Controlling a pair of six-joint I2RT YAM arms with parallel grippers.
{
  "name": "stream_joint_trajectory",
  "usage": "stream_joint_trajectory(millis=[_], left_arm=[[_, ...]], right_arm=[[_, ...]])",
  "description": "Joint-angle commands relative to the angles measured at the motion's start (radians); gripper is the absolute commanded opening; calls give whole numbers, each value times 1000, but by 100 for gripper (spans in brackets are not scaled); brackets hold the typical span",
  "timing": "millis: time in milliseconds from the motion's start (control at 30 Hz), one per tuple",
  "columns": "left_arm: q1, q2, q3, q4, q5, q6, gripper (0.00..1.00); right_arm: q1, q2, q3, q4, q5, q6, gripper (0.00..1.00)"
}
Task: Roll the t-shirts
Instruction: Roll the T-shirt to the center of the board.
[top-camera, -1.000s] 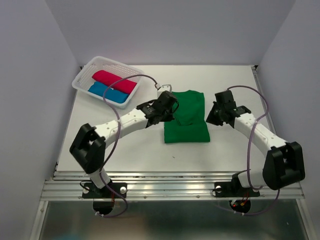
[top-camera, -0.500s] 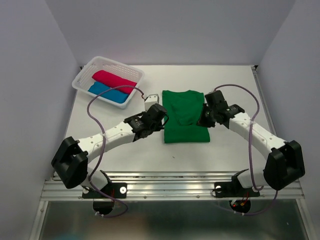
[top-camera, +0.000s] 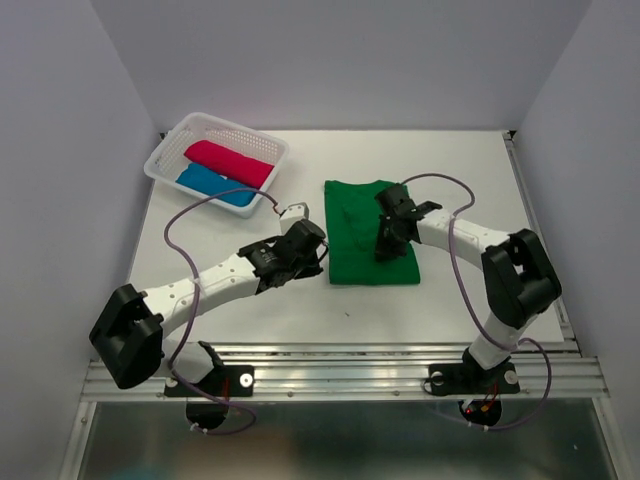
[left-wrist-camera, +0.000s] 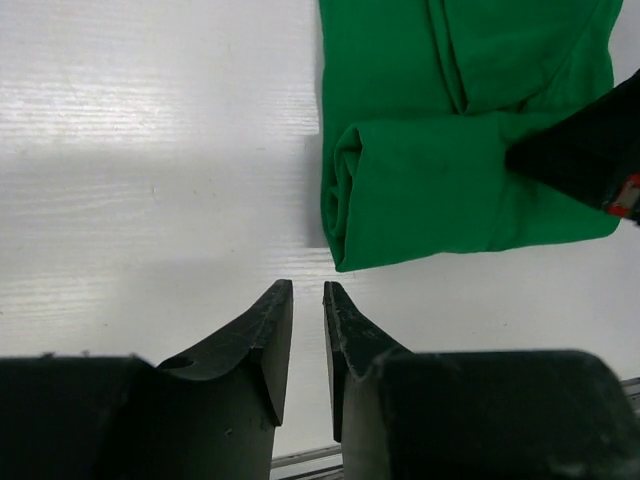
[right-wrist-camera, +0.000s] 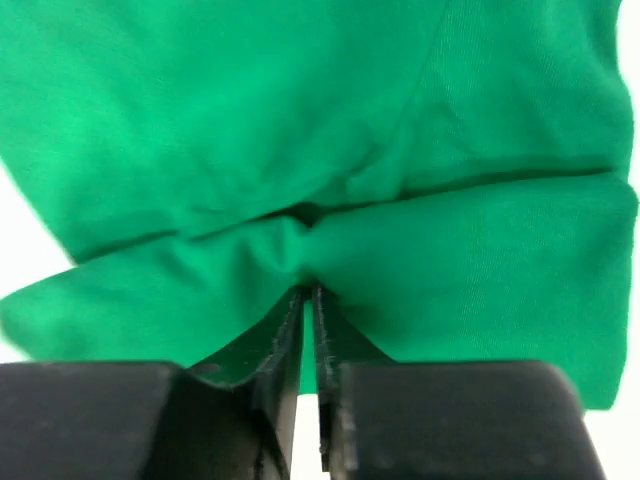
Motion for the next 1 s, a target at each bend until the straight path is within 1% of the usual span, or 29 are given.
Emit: stream_joint_trajectory(millis=[0,33,100,133,167,200,233,300,333,400,433,533,567,600,700,767,900,967], left_arm=[[-4,-31,-33,20,31,-27,31],[-4,-33,-36,21,32,-25,31],[-4,-30,-42,37,38,-30,31],[-6,-31,-47,46,50,-36,31],[-7,-28,-56,63,58,-51,32],[-9,-30,-61,77,85,-60,32],[-8,-28,-68,95,107,-70,32],[-7,-14,-90,142,139,-74,32],[-7,-8,-93,150,155,-83,33],[-7,3,-110,185,170,-90,36],[-7,4,-127,208,178,-100,39],[0,0,-162,265,213,-122,43],[6,-3,-174,281,237,-143,45],[14,-13,-200,306,244,-152,47],[28,-49,-251,334,245,-178,54],[31,-66,-275,377,247,-191,59],[32,-42,-299,423,282,-208,63],[32,-21,-303,439,317,-211,64]], right_arm=[[-6,-120,145,-35,86,-21,17],[-6,-158,160,-74,128,-21,21],[-6,-199,166,-111,176,-27,24],[-6,-224,151,-115,199,-27,26],[-6,-273,105,-119,230,-25,29],[-20,-298,75,-118,232,-21,35],[-30,-321,44,-118,223,-21,35],[-55,-374,-16,-119,166,-22,40],[-75,-394,-75,-119,147,-16,42],[-116,-471,-136,-116,89,-2,44],[-133,-497,-192,-113,48,1,47],[-196,-583,-271,-101,-32,-14,49],[-243,-597,-312,-93,-73,-19,50],[-266,-609,-331,-92,-131,-28,51],[-339,-643,-396,-72,-239,-34,51],[-369,-648,-438,-46,-283,-31,52],[-405,-631,-489,8,-339,-7,54],[-405,-625,-501,34,-344,2,55]])
